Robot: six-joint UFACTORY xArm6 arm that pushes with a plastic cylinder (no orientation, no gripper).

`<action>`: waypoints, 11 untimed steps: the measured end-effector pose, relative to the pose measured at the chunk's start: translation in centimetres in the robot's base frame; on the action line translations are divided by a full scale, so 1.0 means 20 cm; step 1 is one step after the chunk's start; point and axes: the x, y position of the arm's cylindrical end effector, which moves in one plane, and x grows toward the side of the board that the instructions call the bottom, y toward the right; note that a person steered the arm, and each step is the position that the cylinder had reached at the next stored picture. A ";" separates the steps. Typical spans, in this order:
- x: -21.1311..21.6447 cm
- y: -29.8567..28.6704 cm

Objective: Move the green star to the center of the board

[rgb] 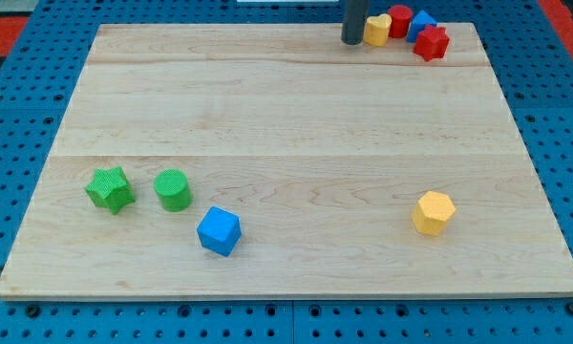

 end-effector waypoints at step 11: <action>0.96 -1.70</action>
